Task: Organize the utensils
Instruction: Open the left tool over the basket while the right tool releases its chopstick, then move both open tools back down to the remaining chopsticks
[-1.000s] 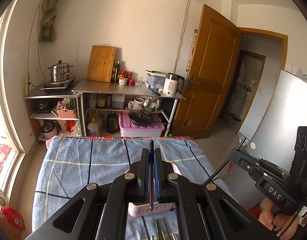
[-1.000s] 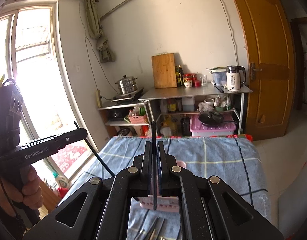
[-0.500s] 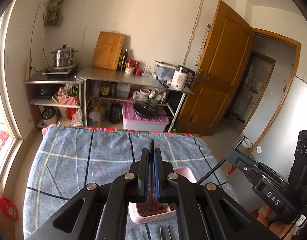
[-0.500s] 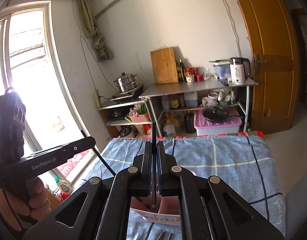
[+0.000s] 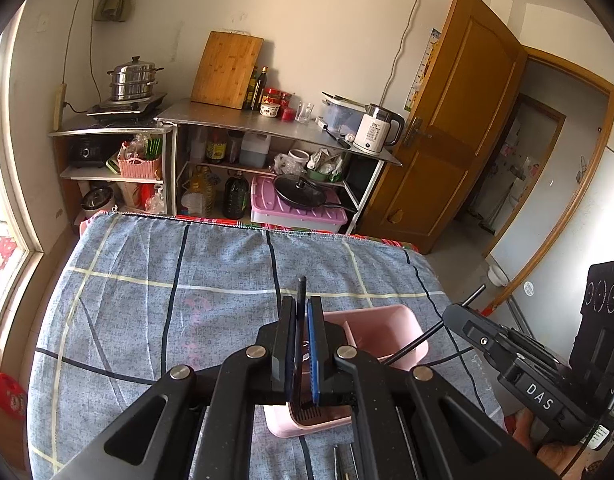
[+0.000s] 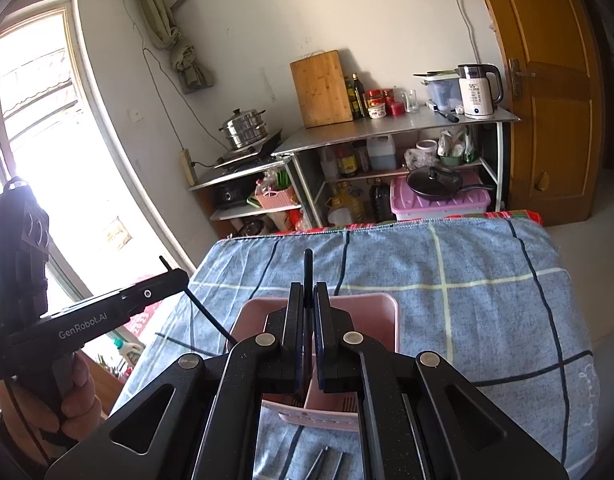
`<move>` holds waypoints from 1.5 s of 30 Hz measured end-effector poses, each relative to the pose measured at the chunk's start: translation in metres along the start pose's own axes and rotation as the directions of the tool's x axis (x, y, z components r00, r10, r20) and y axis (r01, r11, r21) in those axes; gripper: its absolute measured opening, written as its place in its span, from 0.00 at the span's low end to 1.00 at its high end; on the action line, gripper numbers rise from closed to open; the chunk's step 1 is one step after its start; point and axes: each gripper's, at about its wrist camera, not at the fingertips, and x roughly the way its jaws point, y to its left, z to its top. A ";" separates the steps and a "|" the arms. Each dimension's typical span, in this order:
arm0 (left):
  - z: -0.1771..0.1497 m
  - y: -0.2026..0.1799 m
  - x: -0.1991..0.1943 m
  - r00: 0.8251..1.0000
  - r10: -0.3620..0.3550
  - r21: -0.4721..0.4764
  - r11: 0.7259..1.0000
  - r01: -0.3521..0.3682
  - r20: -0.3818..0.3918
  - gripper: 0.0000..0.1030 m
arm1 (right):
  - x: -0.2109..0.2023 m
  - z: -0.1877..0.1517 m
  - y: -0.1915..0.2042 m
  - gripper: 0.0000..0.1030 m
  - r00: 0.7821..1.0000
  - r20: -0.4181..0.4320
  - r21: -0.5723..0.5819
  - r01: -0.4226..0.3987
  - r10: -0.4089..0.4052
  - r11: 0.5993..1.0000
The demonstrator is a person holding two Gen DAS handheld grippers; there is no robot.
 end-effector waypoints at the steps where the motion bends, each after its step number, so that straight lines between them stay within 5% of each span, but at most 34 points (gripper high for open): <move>1: 0.000 0.001 -0.002 1.000 0.001 -0.002 1.000 -0.001 0.004 0.08 | 0.001 0.000 0.001 0.05 1.000 0.000 -0.003 0.005 -0.005 1.000; 8: -0.004 0.005 -0.029 0.997 0.016 -0.006 1.000 -0.016 0.079 0.28 | -0.018 -0.002 0.001 0.14 1.000 0.022 -0.017 0.016 -0.016 1.000; 27: -0.100 -0.019 -0.121 0.981 -0.022 0.079 0.997 0.007 0.194 0.29 | -0.117 -0.060 0.004 0.15 0.992 0.115 -0.030 0.056 -0.052 0.998; 45: -0.202 -0.042 -0.136 0.989 -0.043 0.167 0.986 0.019 0.138 0.29 | -0.147 -0.144 0.000 0.15 0.994 0.065 -0.071 0.089 -0.084 0.994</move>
